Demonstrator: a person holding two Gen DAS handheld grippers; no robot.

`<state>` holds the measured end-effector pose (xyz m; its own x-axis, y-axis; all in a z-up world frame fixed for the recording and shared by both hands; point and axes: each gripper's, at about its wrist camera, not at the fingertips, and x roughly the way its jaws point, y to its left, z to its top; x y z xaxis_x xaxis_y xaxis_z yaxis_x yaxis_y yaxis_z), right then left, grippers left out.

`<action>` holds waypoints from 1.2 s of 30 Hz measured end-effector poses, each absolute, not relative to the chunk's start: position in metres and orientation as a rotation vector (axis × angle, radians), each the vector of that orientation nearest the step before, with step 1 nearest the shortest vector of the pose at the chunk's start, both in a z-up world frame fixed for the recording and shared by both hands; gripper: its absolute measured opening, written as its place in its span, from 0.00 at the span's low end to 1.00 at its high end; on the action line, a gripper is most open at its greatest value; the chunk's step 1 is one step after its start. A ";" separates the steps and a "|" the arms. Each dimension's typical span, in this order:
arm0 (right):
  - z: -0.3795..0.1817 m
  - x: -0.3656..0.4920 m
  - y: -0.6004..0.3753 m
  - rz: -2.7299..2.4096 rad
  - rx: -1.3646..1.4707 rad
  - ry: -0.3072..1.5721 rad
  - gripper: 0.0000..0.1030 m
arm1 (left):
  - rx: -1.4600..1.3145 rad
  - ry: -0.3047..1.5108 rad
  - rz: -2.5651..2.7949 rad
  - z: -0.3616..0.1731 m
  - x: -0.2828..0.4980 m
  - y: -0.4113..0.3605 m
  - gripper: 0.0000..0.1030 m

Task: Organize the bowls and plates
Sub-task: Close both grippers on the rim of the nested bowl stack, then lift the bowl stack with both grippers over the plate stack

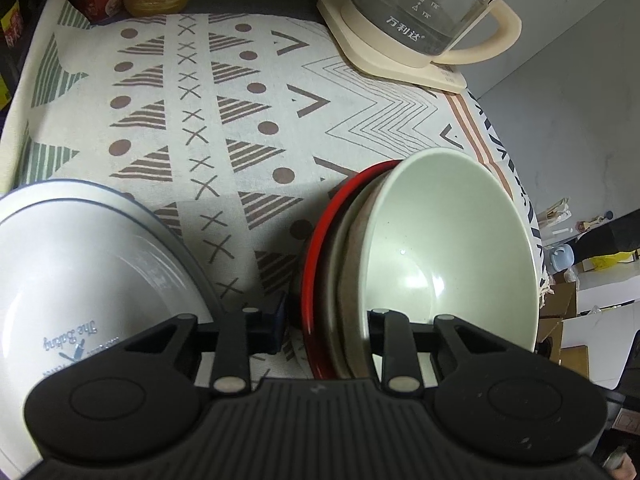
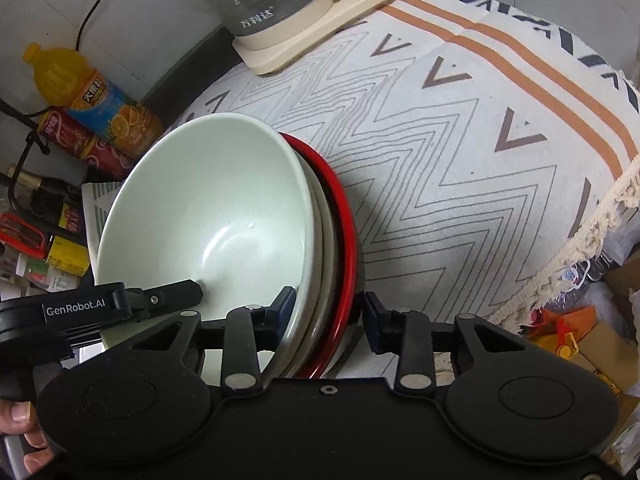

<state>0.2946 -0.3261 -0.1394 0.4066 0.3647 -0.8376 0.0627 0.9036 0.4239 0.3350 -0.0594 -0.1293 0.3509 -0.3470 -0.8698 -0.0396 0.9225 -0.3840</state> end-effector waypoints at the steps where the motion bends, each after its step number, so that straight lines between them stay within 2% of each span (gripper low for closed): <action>1: -0.138 0.295 -0.326 0.199 0.424 1.139 0.34 | -0.370 1.197 -0.203 -0.128 0.335 -0.059 0.27; 19: -0.081 0.300 -0.317 0.268 0.402 1.003 0.34 | -0.392 1.056 -0.185 -0.069 0.325 -0.046 0.27; 36: -0.066 0.296 -0.267 0.402 0.349 0.978 0.34 | -0.431 0.978 -0.067 -0.045 0.291 -0.003 0.27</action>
<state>0.2959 -0.2673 -0.0663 0.4965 0.4776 -0.7248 -0.1699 0.8724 0.4584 0.2908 -0.0028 -0.0454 0.5638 -0.2458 -0.7884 -0.1367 0.9137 -0.3827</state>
